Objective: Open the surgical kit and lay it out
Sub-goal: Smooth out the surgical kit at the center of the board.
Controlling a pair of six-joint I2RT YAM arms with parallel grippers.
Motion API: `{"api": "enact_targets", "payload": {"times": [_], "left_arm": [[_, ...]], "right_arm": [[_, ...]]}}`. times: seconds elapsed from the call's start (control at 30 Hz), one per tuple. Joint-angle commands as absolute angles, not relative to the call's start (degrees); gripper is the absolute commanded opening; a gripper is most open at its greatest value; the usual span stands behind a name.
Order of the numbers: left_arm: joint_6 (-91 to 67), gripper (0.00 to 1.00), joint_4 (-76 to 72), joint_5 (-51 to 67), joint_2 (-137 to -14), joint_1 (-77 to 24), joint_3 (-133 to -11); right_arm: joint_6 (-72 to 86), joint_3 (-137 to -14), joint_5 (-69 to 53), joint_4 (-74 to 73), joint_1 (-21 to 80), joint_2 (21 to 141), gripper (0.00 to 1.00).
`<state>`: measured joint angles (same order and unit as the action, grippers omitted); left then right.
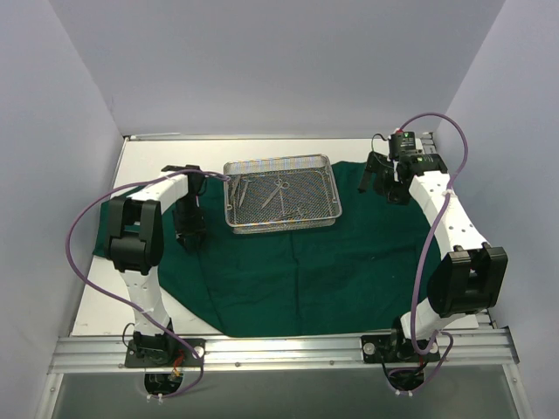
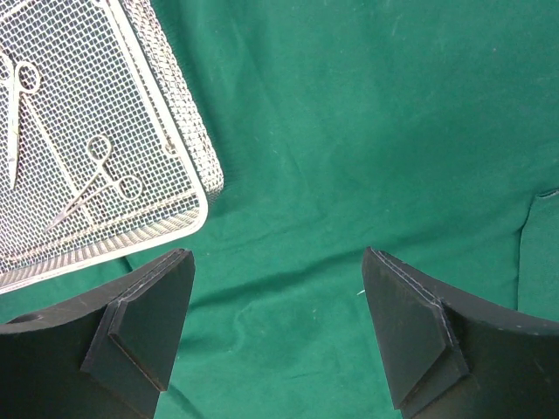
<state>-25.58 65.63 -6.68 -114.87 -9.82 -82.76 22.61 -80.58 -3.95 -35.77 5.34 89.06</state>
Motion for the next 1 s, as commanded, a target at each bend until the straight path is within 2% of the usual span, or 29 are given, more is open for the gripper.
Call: {"api": "enact_targets", "payload": {"times": [0.0,0.03,0.23,0.4,0.47,0.5,0.67,0.97], "left_arm": [[-26.10,0.44,66.80,-7.29,-114.87,-9.84,-81.83],[-26.10,0.36,66.80,-7.47,-114.96,-9.84,-81.83],[-25.75,0.32,66.45,-8.00,-116.01,-9.76,-81.83],[-24.96,0.19,66.01,-8.61,-116.63,-9.49,-81.56],[-24.79,0.13,66.09,-9.22,-116.28,-9.41,-81.39],[-24.87,0.03,66.09,-9.32,-115.67,-9.32,-81.30],[-27.42,0.02,67.41,-9.93,-110.05,-8.18,-78.59],[-35.68,0.02,75.31,-8.26,-79.04,-0.98,-65.22]], "right_arm": [[21.88,-82.35,-4.57,-35.86,5.54,89.74,0.79],[21.88,-82.35,-4.83,-35.86,5.54,89.82,0.79],[21.71,-83.06,-5.27,-35.86,6.33,90.35,0.79],[21.62,-82.79,-5.19,-35.86,6.77,90.00,0.79],[21.53,-82.44,-5.10,-35.86,6.94,89.74,0.79],[21.53,-82.35,-5.10,-35.95,7.03,89.82,0.79],[21.71,-82.79,-5.10,-36.12,7.47,89.82,0.79],[22.06,-82.70,-5.62,-36.04,10.19,90.88,0.79]]}}
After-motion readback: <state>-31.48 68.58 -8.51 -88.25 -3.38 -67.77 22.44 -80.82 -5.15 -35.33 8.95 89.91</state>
